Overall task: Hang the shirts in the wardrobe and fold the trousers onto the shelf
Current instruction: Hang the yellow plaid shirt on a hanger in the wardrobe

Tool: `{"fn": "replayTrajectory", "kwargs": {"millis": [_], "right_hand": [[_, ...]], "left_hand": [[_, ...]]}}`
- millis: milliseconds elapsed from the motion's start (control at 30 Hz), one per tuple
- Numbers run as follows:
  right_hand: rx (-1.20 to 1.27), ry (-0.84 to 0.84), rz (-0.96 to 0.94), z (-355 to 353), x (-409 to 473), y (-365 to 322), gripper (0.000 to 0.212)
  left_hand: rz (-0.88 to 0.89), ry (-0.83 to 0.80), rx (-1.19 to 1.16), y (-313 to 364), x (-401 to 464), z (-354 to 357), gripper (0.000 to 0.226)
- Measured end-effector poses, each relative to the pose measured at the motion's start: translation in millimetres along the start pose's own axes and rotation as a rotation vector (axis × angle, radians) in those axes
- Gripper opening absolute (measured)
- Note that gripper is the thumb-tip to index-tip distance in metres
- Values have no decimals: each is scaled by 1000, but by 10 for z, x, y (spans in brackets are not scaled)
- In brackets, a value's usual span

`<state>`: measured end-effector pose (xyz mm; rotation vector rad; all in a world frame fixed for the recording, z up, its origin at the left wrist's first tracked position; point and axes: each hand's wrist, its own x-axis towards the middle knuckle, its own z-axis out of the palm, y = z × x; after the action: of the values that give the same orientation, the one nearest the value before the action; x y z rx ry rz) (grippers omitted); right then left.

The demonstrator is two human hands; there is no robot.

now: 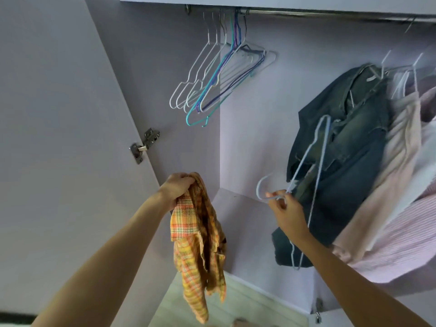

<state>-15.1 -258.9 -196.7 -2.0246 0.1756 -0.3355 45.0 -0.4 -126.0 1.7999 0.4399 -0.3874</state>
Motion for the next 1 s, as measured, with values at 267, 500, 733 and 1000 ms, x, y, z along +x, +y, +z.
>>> {"fn": "replayTrajectory", "kwargs": {"millis": [267,500,733,1000], "right_hand": [[65,193,52,-38,21,-137,30],[371,152,35,-21,77,-230,42],[-225,252,-303,147,155,-412,33],[-447,94,-638,555,120,-682,28]], "left_hand": [[187,212,642,-34,40,-118,31],[215,180,387,57,28,-287,23],[499,559,1097,363,-129,-359,28],[546,525,799,558,-351,-315,21]]}}
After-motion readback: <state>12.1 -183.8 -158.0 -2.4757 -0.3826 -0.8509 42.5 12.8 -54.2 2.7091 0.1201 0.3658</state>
